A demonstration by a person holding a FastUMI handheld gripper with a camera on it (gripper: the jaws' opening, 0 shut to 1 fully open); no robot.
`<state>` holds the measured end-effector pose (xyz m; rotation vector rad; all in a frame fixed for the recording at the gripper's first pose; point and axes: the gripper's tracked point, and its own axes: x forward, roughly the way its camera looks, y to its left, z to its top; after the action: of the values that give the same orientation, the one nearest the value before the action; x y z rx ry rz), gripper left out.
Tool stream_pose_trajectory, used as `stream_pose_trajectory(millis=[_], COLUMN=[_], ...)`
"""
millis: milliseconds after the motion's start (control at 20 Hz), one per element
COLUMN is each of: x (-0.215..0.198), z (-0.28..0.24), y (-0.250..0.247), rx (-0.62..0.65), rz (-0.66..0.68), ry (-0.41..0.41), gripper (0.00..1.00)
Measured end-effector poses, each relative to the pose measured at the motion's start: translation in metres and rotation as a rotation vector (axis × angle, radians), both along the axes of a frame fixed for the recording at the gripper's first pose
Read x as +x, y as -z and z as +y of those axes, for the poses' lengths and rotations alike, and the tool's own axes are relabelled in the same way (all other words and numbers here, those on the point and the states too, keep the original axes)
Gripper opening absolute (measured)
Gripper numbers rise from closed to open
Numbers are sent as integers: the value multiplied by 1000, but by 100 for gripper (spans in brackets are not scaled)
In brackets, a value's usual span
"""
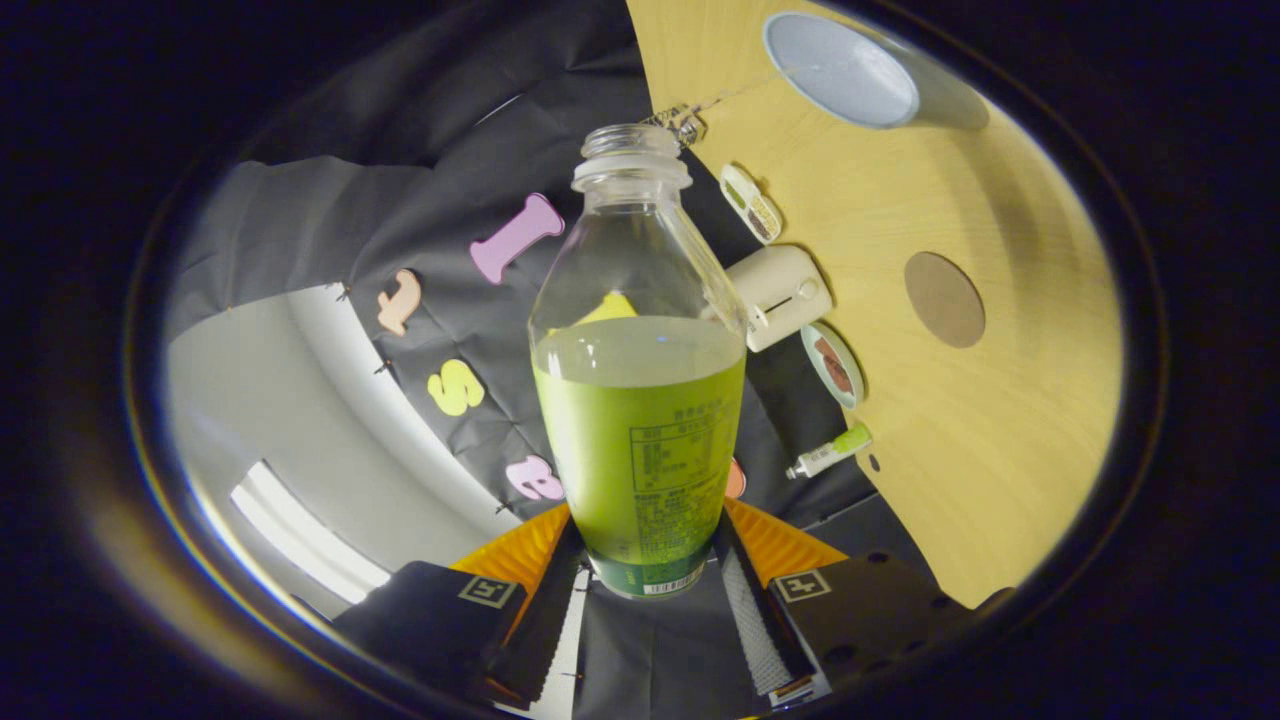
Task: Take the bottle from table, then pour the juice into the cup, finally place the bottle on the coaster
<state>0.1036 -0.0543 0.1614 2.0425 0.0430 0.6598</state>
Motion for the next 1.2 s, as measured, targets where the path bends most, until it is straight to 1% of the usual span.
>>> stream_pose_trajectory(millis=[250,500,900,1200], x=[2,4,5,6], z=[-8,-12,-14,-15], y=[-6,-8,-7,-6], rx=[53,74,81,49], rz=[-17,-23,-22,-21], ry=[8,15,14,33], gripper=[78,78,78,78])
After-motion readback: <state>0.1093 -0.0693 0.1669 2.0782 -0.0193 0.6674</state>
